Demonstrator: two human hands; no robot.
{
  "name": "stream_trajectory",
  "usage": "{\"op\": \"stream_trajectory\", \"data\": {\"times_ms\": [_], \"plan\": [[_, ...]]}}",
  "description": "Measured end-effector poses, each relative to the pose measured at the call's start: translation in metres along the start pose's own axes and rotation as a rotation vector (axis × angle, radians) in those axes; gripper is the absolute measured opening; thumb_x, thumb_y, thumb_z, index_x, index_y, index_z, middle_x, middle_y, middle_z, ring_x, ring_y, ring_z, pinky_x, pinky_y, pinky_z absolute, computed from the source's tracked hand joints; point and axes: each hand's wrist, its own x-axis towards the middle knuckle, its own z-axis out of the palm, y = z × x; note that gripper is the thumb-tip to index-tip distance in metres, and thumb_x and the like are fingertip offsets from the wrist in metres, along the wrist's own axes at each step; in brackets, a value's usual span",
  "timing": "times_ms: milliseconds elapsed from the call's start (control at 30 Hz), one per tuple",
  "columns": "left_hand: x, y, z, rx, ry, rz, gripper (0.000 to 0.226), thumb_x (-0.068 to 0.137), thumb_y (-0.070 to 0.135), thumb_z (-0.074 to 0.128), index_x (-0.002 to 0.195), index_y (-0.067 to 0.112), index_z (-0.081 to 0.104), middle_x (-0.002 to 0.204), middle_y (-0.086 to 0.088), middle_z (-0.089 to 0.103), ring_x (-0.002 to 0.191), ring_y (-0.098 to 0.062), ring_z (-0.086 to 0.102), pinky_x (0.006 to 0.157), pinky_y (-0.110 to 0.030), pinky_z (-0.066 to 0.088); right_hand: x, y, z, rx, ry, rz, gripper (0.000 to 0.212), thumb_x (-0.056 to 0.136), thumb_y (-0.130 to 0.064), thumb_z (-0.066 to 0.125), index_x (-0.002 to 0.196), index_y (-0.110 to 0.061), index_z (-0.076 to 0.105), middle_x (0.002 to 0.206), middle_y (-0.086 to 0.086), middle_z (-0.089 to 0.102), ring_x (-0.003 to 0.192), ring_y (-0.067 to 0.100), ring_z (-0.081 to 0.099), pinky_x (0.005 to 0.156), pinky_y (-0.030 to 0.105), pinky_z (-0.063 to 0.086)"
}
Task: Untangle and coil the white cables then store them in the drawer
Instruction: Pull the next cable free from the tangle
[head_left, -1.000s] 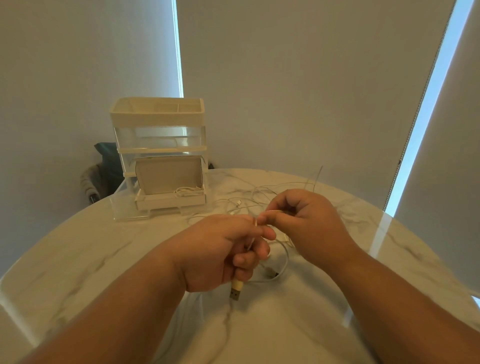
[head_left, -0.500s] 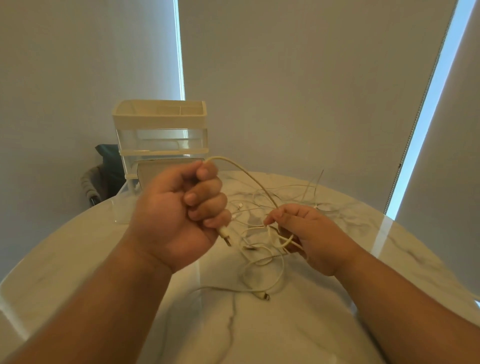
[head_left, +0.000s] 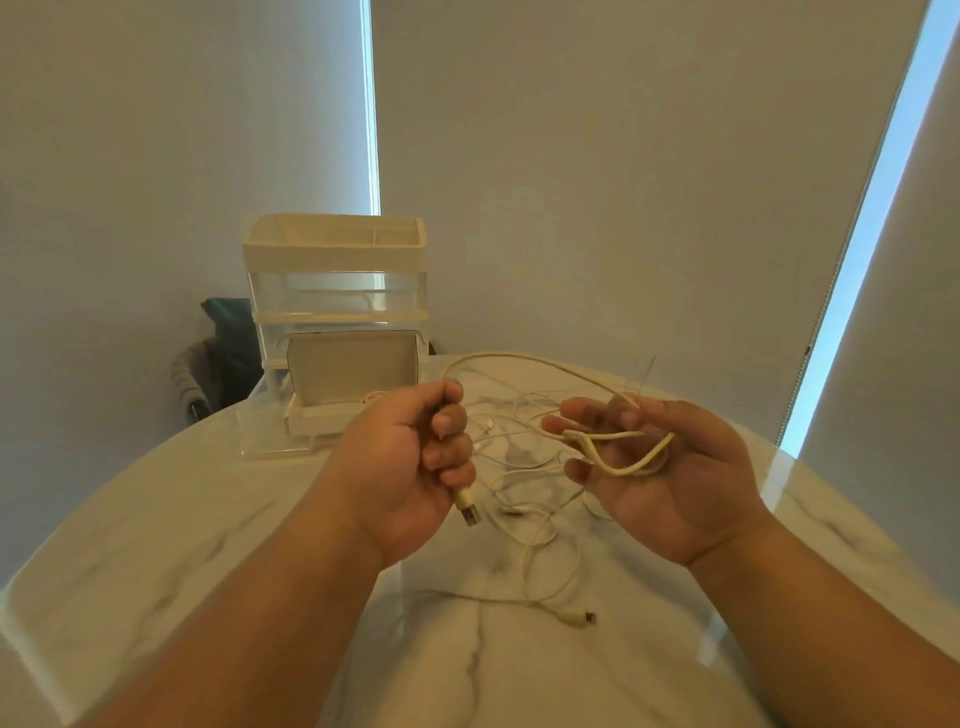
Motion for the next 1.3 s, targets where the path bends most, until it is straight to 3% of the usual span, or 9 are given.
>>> {"op": "stream_trajectory", "data": {"times_ms": [200, 300, 433, 700, 800, 900, 1000, 1167, 1300], "plan": [[-0.005, -0.011, 0.008, 0.351, 0.031, -0.007, 0.019, 0.096, 0.02, 0.046, 0.079, 0.015, 0.054, 0.057, 0.0, 0.039, 0.046, -0.012, 0.027, 0.05, -0.029, 0.024, -0.002, 0.0, 0.002, 0.009, -0.084, -0.003, 0.033, 0.061, -0.034, 0.089, 0.071, -0.01, 0.069, 0.116, 0.021, 0.068, 0.114, 0.039, 0.062, 0.08, 0.042, 0.054], [-0.006, -0.021, 0.007, 0.827, 0.075, 0.061, 0.033, 0.095, 0.044, 0.05, 0.07, 0.024, 0.057, 0.06, 0.004, 0.048, 0.051, -0.012, 0.039, 0.055, -0.032, 0.033, -0.003, 0.005, 0.004, -0.035, -0.184, -0.004, 0.025, 0.071, -0.029, 0.085, 0.076, -0.009, 0.07, 0.125, 0.022, 0.065, 0.122, 0.041, 0.057, 0.087, 0.044, 0.052], [-0.007, -0.029, 0.011, 0.77, 0.052, 0.008, 0.034, 0.095, 0.042, 0.056, 0.068, 0.021, 0.056, 0.055, 0.005, 0.043, 0.047, -0.011, 0.033, 0.051, -0.03, 0.027, -0.003, 0.008, 0.009, -0.099, -0.289, -0.014, 0.023, 0.08, -0.029, 0.079, 0.084, -0.007, 0.075, 0.134, 0.026, 0.059, 0.131, 0.043, 0.047, 0.095, 0.046, 0.046], [-0.007, -0.026, 0.008, 0.893, 0.086, 0.0, 0.04, 0.097, 0.034, 0.054, 0.059, 0.023, 0.059, 0.049, 0.005, 0.045, 0.045, -0.012, 0.038, 0.05, -0.028, 0.03, -0.003, 0.01, 0.01, -0.193, -0.373, 0.121, 0.081, 0.085, -0.07, 0.053, 0.106, 0.006, 0.074, 0.15, 0.021, 0.045, 0.141, 0.051, 0.03, 0.12, 0.062, 0.016], [-0.003, -0.025, 0.001, 1.081, 0.197, 0.085, 0.039, 0.095, 0.046, 0.052, 0.07, 0.018, 0.063, 0.051, 0.009, 0.048, 0.039, -0.005, 0.04, 0.047, -0.025, 0.032, -0.005, 0.016, 0.01, -0.466, -0.35, 0.048, 0.088, 0.08, -0.086, 0.039, 0.099, -0.01, 0.079, 0.135, 0.012, 0.058, 0.138, 0.03, 0.043, 0.118, 0.048, 0.025], [0.003, -0.019, -0.005, 0.923, 0.263, 0.085, 0.039, 0.095, 0.047, 0.05, 0.068, 0.02, 0.058, 0.055, 0.006, 0.046, 0.045, -0.011, 0.038, 0.05, -0.028, 0.032, 0.001, 0.025, 0.008, -0.708, -0.279, 0.082, 0.086, 0.067, -0.097, 0.036, 0.086, -0.024, 0.08, 0.126, 0.012, 0.064, 0.134, 0.016, 0.046, 0.114, 0.042, 0.029], [0.001, -0.014, 0.001, 0.604, 0.197, 0.003, 0.037, 0.101, 0.037, 0.046, 0.07, 0.017, 0.05, 0.051, 0.004, 0.033, 0.045, -0.013, 0.025, 0.046, -0.025, 0.022, 0.005, 0.029, 0.003, -0.882, -0.334, 0.17, 0.113, 0.053, -0.1, 0.048, 0.111, -0.007, 0.072, 0.132, 0.02, 0.061, 0.135, 0.025, 0.049, 0.116, 0.042, 0.035], [0.001, -0.01, 0.002, 0.309, 0.192, 0.037, 0.039, 0.101, 0.036, 0.047, 0.066, 0.02, 0.047, 0.052, 0.004, 0.024, 0.044, -0.011, 0.019, 0.046, -0.027, 0.018, -0.005, 0.025, -0.004, -1.063, -0.468, 0.18, 0.069, 0.063, -0.055, 0.077, 0.126, -0.028, 0.065, 0.122, 0.004, 0.062, 0.119, 0.019, 0.058, 0.109, 0.044, 0.042], [0.005, 0.008, -0.01, -0.036, 0.378, 0.237, 0.037, 0.1, 0.033, 0.048, 0.065, 0.023, 0.044, 0.049, 0.008, 0.024, 0.043, -0.008, 0.019, 0.041, -0.022, 0.019, -0.005, 0.018, -0.004, -0.967, -0.396, 0.186, 0.084, 0.063, -0.07, 0.075, 0.114, -0.004, 0.065, 0.108, 0.004, 0.065, 0.109, 0.016, 0.061, 0.098, 0.028, 0.046]]}}
